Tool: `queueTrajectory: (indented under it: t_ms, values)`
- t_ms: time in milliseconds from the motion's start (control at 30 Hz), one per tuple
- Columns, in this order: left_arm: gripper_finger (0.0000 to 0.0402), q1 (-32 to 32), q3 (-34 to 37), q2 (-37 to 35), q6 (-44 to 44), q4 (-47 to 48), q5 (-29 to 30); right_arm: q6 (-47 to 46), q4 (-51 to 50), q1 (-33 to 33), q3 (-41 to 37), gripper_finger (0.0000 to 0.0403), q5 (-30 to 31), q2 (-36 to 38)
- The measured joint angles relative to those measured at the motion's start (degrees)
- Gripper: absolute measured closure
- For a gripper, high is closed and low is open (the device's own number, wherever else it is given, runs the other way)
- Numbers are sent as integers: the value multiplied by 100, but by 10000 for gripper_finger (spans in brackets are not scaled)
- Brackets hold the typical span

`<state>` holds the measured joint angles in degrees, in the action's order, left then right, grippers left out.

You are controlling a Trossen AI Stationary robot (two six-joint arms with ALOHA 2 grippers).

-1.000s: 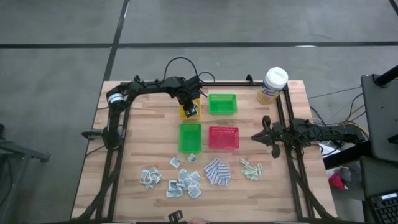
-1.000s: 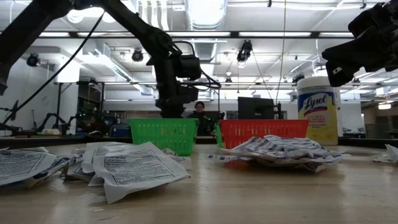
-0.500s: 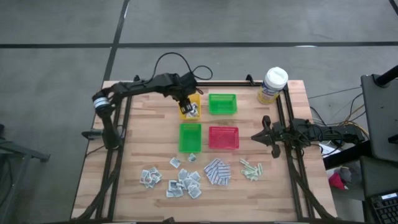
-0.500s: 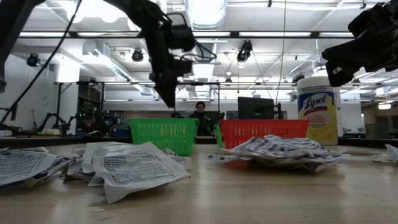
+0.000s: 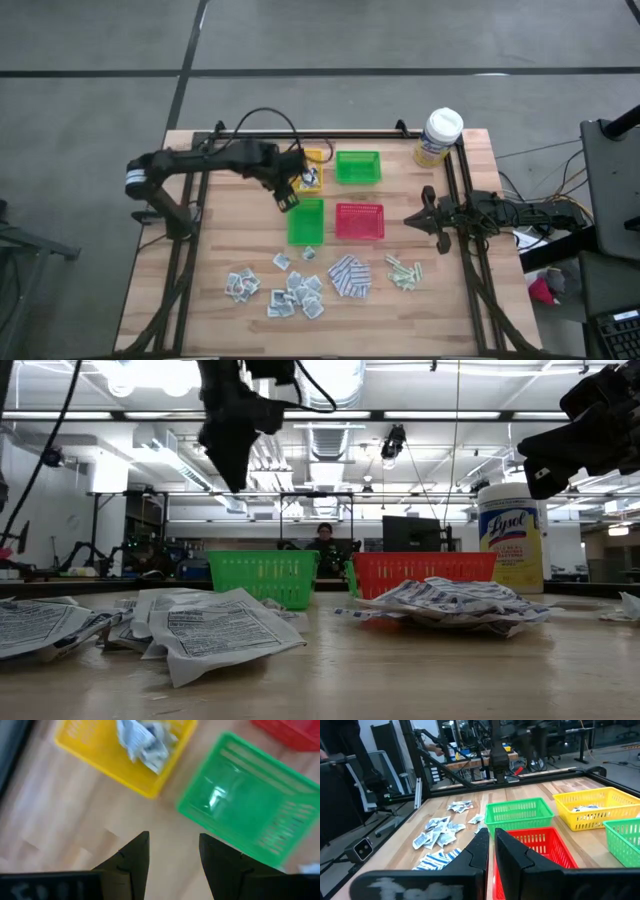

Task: Pick & Place First Aid Supplies
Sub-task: Put the blue alcohol pad into the yellow bin

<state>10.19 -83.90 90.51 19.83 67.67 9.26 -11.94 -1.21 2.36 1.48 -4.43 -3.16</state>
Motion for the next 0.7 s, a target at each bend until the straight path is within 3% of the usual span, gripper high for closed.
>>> queueTrajectory:
  t_ms: [267, 467, 700]
  values:
    - [236, -939, 383, -236, 1858, 50, -870, -1, 0, 1, 1, 374, 0, 0]
    - [236, -1519, 579, -261, 3311, 25, -901, -1, 0, 2, 2, 374, 0, 0]
    - [236, -2020, 931, -272, 4367, -323, -911, -2, 0, 1, 2, 374, 0, 0]
